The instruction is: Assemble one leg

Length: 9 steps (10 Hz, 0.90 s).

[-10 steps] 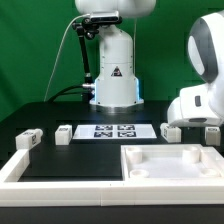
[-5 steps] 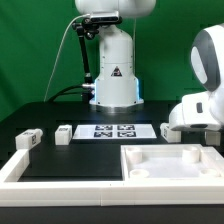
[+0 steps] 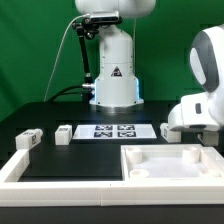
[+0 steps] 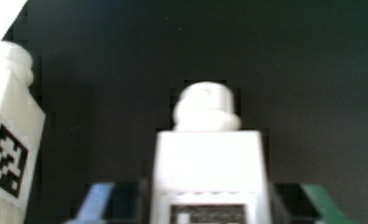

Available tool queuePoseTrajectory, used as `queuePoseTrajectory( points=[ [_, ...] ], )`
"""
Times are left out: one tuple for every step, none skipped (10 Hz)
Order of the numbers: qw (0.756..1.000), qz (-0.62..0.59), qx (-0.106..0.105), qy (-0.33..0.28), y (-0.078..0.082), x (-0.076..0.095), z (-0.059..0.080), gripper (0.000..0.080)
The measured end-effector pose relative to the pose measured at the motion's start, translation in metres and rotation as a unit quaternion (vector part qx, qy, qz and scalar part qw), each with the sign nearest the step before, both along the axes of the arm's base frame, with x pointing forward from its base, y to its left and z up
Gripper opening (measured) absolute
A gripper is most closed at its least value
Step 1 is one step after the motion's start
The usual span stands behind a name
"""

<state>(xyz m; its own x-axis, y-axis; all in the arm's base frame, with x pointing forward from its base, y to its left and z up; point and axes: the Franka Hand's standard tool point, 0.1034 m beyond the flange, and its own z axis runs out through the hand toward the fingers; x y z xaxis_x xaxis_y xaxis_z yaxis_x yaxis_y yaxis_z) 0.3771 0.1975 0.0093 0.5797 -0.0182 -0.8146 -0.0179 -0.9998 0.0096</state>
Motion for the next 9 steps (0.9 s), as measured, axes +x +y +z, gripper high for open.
queuePoseTrajectory(
  points=[
    [1.000,0.000,0.000,0.000,0.000,0.000,0.000,0.0287],
    [1.000,0.000,0.000,0.000,0.000,0.000,0.000,0.0287],
    [1.000,0.000,0.000,0.000,0.000,0.000,0.000,0.0287],
    [1.000,0.000,0.000,0.000,0.000,0.000,0.000,0.0287],
    [1.000,0.013,0.009,0.000,-0.004,0.002,0.003,0.0287],
    [1.000,0.023,0.016,-0.006,-0.010,0.008,0.014,0.0287],
    [1.000,0.023,0.017,-0.006,-0.014,0.013,0.028,0.0288],
    [1.000,0.022,0.016,-0.008,-0.018,0.017,0.040,0.0288],
    [1.000,0.021,0.014,-0.004,-0.024,0.020,0.059,0.0288]
  ],
)
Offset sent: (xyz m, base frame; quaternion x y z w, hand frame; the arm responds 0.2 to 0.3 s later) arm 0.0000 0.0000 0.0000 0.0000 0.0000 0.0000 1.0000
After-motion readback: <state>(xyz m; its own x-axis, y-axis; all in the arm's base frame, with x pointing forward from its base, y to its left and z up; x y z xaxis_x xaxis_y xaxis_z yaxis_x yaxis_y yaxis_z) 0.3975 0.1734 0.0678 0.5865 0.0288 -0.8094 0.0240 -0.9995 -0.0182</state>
